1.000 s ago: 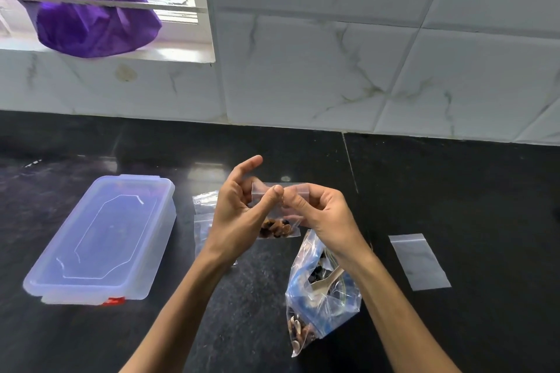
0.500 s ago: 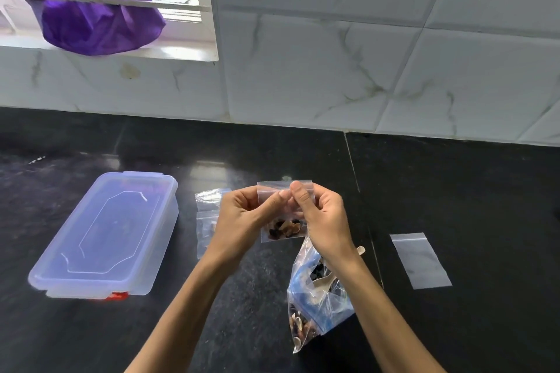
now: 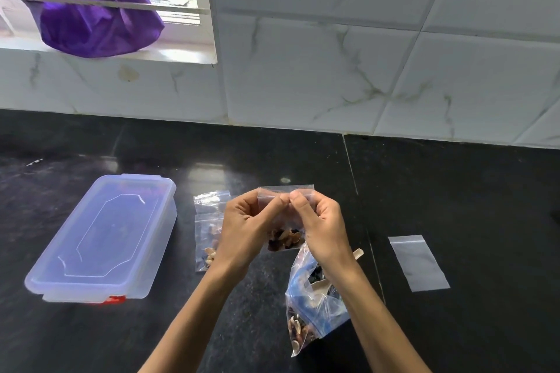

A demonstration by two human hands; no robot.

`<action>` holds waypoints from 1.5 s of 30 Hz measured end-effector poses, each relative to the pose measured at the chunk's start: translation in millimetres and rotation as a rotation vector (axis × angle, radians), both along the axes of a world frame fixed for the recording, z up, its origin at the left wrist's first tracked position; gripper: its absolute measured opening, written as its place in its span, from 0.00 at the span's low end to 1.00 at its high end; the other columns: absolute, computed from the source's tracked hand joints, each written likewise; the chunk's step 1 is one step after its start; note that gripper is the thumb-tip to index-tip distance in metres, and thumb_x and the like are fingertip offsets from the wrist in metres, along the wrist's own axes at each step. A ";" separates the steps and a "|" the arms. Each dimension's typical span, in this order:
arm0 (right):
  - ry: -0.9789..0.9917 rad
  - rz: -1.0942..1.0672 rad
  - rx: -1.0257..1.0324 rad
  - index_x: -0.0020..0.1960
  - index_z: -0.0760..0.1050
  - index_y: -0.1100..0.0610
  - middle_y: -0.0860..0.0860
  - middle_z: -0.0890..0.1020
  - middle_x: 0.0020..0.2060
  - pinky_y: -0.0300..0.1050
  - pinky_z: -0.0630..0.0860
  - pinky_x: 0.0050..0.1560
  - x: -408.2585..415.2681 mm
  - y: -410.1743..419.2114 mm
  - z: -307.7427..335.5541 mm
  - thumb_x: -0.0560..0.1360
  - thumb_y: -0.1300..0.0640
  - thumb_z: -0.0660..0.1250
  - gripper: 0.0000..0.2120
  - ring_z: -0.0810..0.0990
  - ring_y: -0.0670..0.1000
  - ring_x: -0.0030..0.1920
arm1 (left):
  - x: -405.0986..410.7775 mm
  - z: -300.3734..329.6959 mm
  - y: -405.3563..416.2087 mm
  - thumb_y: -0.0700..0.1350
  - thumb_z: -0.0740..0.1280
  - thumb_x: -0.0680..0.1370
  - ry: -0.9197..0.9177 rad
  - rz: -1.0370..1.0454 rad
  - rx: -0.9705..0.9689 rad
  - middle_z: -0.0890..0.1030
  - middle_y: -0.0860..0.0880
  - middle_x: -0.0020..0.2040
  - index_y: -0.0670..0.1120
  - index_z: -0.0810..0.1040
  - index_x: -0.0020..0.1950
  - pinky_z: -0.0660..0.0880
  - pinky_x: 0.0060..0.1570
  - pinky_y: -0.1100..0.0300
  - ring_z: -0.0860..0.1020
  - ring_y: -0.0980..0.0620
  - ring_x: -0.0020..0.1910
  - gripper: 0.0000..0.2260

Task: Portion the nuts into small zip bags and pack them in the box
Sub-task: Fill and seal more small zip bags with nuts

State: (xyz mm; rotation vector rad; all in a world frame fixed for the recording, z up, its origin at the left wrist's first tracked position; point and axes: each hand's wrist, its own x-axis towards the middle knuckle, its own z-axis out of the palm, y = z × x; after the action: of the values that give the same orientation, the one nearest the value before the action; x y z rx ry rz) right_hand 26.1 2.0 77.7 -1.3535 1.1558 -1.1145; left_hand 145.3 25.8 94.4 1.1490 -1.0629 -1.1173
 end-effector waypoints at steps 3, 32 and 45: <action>0.006 -0.017 0.018 0.49 0.81 0.59 0.54 0.86 0.41 0.57 0.80 0.51 2.2 2.4 -1.1 0.80 0.48 0.60 0.16 0.85 0.52 0.44 | -1.2 1.6 3.1 0.47 0.69 0.70 0.048 -0.023 -0.008 0.85 0.47 0.38 0.43 0.83 0.44 0.78 0.37 0.65 0.84 0.51 0.39 0.09; -0.132 -0.072 0.109 0.48 0.81 0.58 0.54 0.85 0.40 0.48 0.82 0.46 -2.0 8.5 -9.2 0.69 0.47 0.69 0.15 0.85 0.53 0.43 | 2.6 -15.7 4.2 0.48 0.70 0.70 0.106 0.135 0.103 0.84 0.47 0.36 0.48 0.83 0.37 0.79 0.42 0.56 0.82 0.51 0.38 0.05; -0.090 -0.113 0.043 0.47 0.81 0.56 0.51 0.85 0.36 0.43 0.82 0.44 4.1 12.0 -8.7 0.73 0.48 0.66 0.13 0.85 0.51 0.41 | 1.9 -14.2 9.0 0.52 0.68 0.68 0.050 0.075 0.029 0.84 0.49 0.37 0.44 0.81 0.43 0.78 0.37 0.64 0.83 0.53 0.37 0.13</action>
State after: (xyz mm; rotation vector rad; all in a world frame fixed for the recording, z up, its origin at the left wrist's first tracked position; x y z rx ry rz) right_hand 30.2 14.0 69.0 -1.2048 1.1954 -1.2127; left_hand 147.2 34.7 80.2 1.1680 -0.9601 -1.0999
